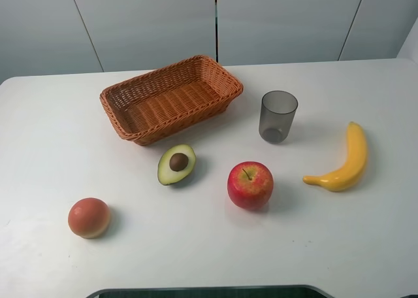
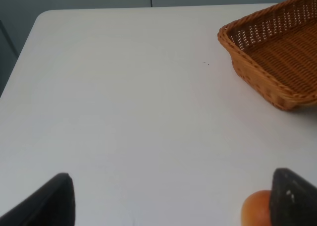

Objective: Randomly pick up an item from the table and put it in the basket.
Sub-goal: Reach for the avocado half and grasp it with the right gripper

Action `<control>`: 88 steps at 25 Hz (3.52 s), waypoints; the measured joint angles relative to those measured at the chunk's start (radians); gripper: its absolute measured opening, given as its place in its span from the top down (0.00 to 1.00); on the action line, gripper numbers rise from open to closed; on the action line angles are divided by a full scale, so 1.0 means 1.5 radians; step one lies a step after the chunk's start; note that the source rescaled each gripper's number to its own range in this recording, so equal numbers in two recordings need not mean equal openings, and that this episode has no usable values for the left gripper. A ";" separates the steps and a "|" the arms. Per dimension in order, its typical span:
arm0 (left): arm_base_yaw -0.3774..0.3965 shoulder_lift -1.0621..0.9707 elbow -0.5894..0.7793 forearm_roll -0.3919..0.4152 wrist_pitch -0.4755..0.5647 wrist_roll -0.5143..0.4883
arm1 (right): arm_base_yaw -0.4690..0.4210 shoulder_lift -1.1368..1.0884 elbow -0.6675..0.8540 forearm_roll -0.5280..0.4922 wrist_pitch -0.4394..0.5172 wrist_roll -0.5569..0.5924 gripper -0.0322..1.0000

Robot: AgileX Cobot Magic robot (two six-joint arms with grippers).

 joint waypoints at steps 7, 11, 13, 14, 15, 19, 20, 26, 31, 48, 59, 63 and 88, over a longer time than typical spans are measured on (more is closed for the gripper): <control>0.000 0.000 0.000 0.000 0.000 0.000 | 0.245 0.124 -0.024 -0.041 -0.032 0.045 0.00; 0.000 0.000 0.000 0.000 0.000 0.000 | 0.445 0.230 -0.024 -0.109 -0.086 0.083 0.00; 0.000 0.000 0.000 0.000 0.000 0.000 | 0.520 0.285 -0.026 -0.125 -0.113 0.090 0.00; 0.000 0.000 0.000 0.000 0.000 0.000 | 0.552 0.315 -0.029 -0.127 -0.125 0.095 0.00; 0.000 0.000 0.000 0.000 0.000 0.000 | 0.576 0.338 -0.032 -0.127 -0.136 0.103 0.00; 0.000 0.000 0.000 0.000 0.000 0.000 | 0.628 0.440 -0.047 -0.127 -0.178 0.139 0.00; 0.000 0.000 0.000 0.000 0.000 0.000 | 0.632 0.464 -0.053 -0.123 -0.186 0.142 0.00; 0.000 0.000 0.000 0.000 0.000 0.000 | 0.641 0.583 -0.131 -0.100 -0.204 0.164 0.00; 0.000 0.000 0.000 0.000 0.000 0.000 | 0.659 0.701 -0.236 -0.093 -0.204 0.226 0.00; 0.000 0.000 0.000 0.000 0.000 0.000 | 0.666 0.946 -0.445 -0.110 -0.142 0.465 0.00; 0.000 0.000 0.000 0.000 0.000 0.000 | 0.625 0.946 -0.445 -0.156 -0.065 0.532 0.00; 0.000 0.000 0.000 0.000 0.000 0.000 | 0.625 0.950 -0.445 -0.161 -0.087 0.592 0.00; 0.000 0.000 0.000 0.000 0.000 -0.003 | 0.661 1.067 -0.504 -0.199 -0.162 0.771 0.00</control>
